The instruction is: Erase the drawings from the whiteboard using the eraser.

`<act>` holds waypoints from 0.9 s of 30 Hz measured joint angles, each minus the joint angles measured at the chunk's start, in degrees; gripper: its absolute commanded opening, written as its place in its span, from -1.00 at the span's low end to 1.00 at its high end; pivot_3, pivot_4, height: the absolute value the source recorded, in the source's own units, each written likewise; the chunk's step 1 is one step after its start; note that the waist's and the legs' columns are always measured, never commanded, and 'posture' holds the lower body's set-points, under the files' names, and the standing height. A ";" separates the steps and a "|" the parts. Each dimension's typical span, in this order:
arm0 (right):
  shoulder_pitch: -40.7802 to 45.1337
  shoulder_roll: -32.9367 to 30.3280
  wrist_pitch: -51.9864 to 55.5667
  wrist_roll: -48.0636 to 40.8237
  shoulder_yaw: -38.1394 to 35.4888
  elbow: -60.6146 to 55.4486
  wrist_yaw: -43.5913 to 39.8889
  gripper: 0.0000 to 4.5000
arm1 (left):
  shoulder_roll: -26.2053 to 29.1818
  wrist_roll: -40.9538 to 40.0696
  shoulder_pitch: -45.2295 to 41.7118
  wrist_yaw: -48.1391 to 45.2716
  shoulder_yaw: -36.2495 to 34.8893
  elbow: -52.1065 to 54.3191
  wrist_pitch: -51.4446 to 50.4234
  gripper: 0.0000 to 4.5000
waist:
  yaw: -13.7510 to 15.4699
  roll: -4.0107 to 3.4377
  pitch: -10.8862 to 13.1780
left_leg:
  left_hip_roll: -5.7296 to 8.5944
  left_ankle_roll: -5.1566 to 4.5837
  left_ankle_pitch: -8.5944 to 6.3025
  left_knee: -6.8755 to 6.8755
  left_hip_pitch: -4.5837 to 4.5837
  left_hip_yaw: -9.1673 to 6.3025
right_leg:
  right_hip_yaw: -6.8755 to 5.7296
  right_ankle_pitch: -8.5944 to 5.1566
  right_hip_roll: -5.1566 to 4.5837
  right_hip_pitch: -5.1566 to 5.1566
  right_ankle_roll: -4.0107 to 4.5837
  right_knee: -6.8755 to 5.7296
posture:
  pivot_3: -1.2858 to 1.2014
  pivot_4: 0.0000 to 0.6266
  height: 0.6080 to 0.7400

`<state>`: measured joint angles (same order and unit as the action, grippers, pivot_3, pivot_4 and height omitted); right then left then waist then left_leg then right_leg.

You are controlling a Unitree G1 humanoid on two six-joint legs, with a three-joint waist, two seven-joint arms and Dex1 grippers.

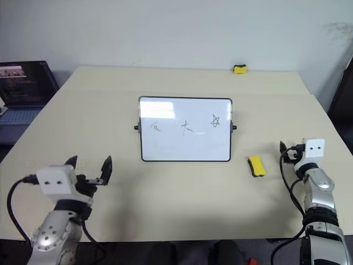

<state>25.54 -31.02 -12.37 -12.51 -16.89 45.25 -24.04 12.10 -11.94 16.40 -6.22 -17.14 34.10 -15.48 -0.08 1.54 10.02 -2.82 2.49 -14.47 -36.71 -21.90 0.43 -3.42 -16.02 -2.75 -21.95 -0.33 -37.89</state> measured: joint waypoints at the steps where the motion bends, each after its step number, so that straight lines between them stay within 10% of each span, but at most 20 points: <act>1: 0.00 0.00 0.12 0.00 0.01 0.00 -0.07 0.99 | -0.03 0.00 0.01 0.05 0.00 0.00 0.00 1.00 | 0.00 0.00 0.00 | 0.00 0.00 0.00 0.00 0.00 0.00 | 0.00 0.00 0.00 0.00 0.00 0.00 | 0.03 -0.52 1.00; 15: 2.92 -0.49 4.50 2.40 0.34 -1.36 1.17 0.99 | -1.72 -1.05 3.63 0.55 -4.67 -0.01 2.39 1.00 | -0.02 0.00 0.00 | 0.00 0.00 0.00 0.00 -0.01 0.02 | 0.01 -0.09 0.01 -0.03 -0.15 -0.02 | 0.03 -0.52 1.00; 27: -7.24 3.90 8.26 -1.93 -0.18 -17.79 1.72 0.99 | 10.97 -9.11 -1.49 -7.46 -11.00 -0.44 -4.35 1.00 | 0.08 0.02 -0.02 | -0.05 0.00 0.00 0.00 -0.03 -0.02 | -0.03 -0.08 0.02 -0.05 -0.12 -0.06 | 0.03 -0.52 1.00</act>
<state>18.30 -27.12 -4.11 -14.45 -17.08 27.47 -22.32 23.07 -21.05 14.91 -13.67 -28.14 33.66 -19.83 0.01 1.55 10.01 -2.88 2.50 -14.47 -36.71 -21.93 0.40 -3.45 -16.09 -2.74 -22.00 -0.45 -37.94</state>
